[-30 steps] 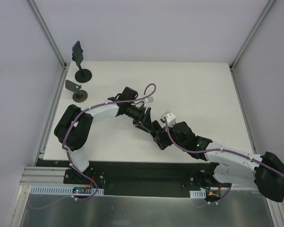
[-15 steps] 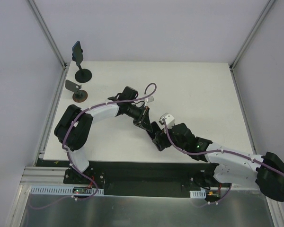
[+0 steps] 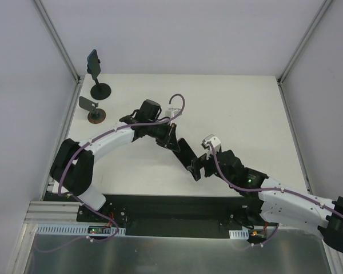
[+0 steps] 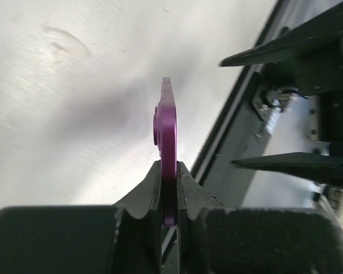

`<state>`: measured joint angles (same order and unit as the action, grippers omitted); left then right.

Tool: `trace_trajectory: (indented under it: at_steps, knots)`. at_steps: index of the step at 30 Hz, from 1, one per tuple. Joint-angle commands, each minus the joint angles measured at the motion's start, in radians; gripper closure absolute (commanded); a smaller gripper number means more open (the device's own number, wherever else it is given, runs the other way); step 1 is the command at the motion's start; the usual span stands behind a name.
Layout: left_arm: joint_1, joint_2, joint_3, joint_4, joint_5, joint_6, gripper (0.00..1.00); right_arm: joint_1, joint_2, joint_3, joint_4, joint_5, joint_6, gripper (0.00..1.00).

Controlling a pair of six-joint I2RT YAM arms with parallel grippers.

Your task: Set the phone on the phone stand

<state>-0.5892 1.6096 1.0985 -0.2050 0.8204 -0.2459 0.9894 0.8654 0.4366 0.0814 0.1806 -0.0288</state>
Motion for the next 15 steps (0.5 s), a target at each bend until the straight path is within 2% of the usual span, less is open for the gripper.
trace_trajectory:
  at_steps: [1,8,10,15]
  knots:
    - [0.005,-0.120,-0.008,-0.046,-0.203,0.117,1.00,0.005,-0.109,0.016,-0.101,0.063,0.026,0.04]
    - [0.043,-0.192,0.072,-0.178,-0.378,0.089,1.00,0.005,-0.238,-0.009,-0.226,0.141,0.026,0.04]
    - [0.075,-0.241,0.084,-0.223,-0.450,0.089,1.00,0.003,-0.252,-0.019,-0.227,0.143,0.026,0.04]
    - [0.195,-0.376,0.115,-0.321,-0.523,0.141,1.00,0.003,-0.240,-0.052,-0.210,0.140,0.026,0.04]
